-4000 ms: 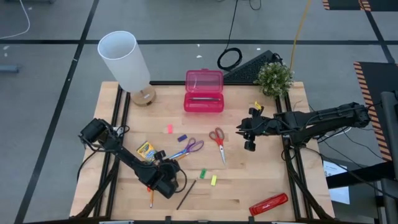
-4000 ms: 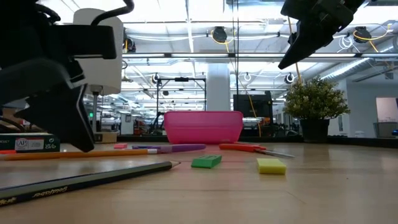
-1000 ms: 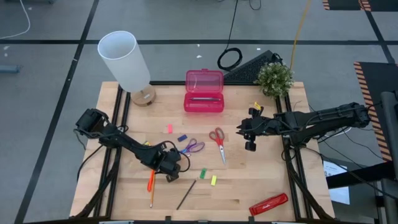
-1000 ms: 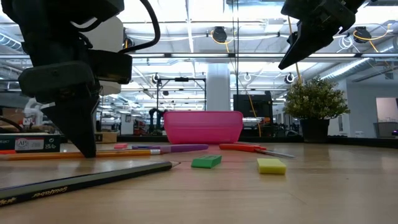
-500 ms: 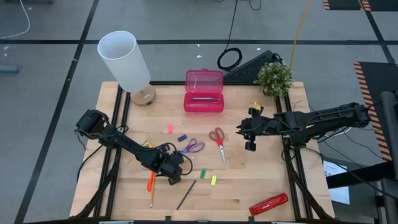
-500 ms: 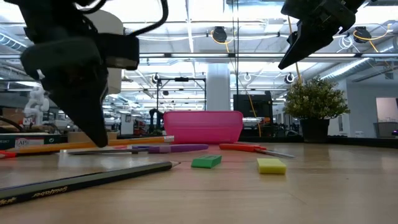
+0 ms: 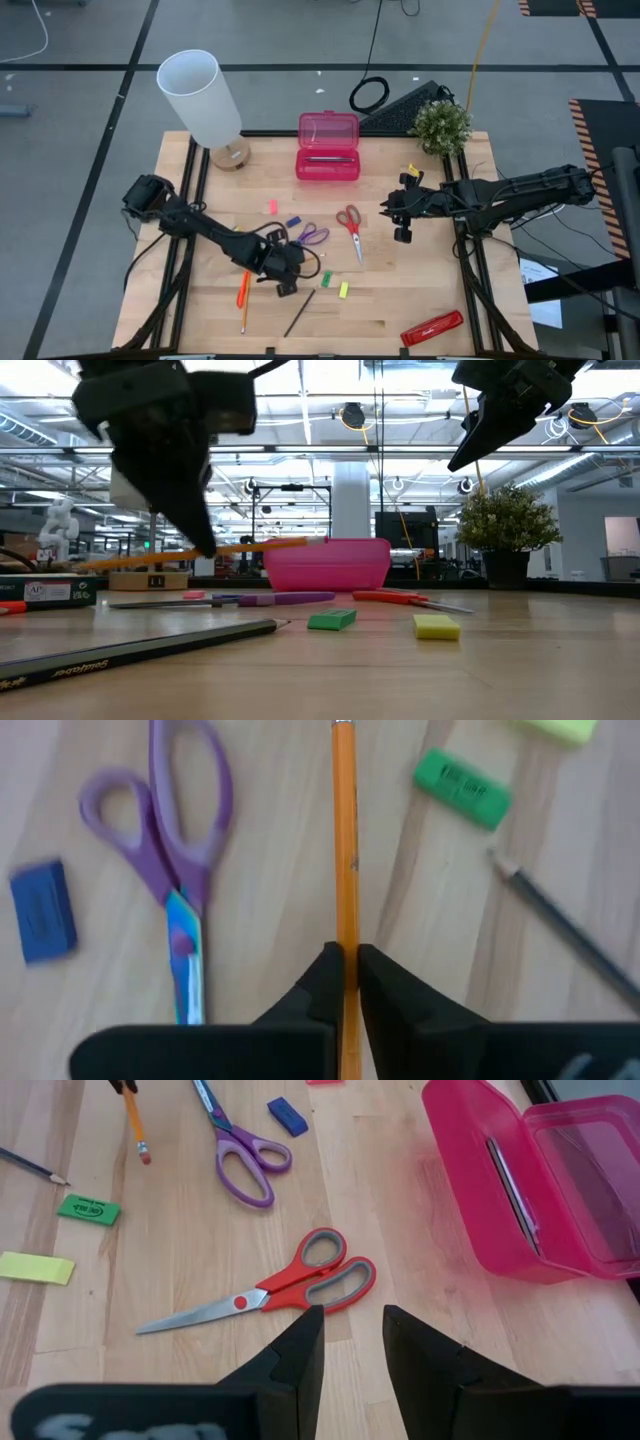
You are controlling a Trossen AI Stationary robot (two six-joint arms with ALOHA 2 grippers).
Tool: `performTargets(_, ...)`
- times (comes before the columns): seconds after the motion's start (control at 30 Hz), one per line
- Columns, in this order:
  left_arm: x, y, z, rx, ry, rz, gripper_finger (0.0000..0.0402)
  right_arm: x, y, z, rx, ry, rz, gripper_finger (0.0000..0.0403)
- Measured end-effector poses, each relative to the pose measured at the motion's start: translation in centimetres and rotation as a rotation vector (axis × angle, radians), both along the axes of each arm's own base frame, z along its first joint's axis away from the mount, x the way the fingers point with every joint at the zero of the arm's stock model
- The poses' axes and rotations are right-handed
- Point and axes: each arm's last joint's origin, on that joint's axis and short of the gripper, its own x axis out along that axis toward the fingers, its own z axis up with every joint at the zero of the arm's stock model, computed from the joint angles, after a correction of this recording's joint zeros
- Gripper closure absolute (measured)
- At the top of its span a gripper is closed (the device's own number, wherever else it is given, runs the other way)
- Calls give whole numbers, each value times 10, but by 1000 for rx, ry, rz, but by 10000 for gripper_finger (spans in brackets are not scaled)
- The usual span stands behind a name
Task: Pack school essentials
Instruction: Put the right yellow pencil into the red supply box
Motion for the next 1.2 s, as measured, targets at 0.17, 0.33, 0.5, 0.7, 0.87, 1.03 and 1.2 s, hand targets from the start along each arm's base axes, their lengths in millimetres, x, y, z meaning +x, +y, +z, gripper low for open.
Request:
performTargets(0.17,12,9,18,46,-3,-62,376,0,0,0,0,1,1,303)
performTargets(0.33,25,26,41,103,12,-109,376,-1,0,-1,-4,13,3,303)
performTargets(0.5,37,48,65,159,11,-154,376,-4,0,0,-5,23,3,303)
performTargets(0.7,47,77,87,216,5,-179,376,-9,-1,5,-1,-8,4,303)
performTargets(0.87,53,104,102,267,1,-197,376,-14,-1,11,2,-40,4,303)
performTargets(1.03,54,133,115,297,13,-201,376,-18,-2,14,7,-54,0,303)
performTargets(1.2,56,159,129,336,-9,-207,376,-18,-2,14,5,-54,3,303)
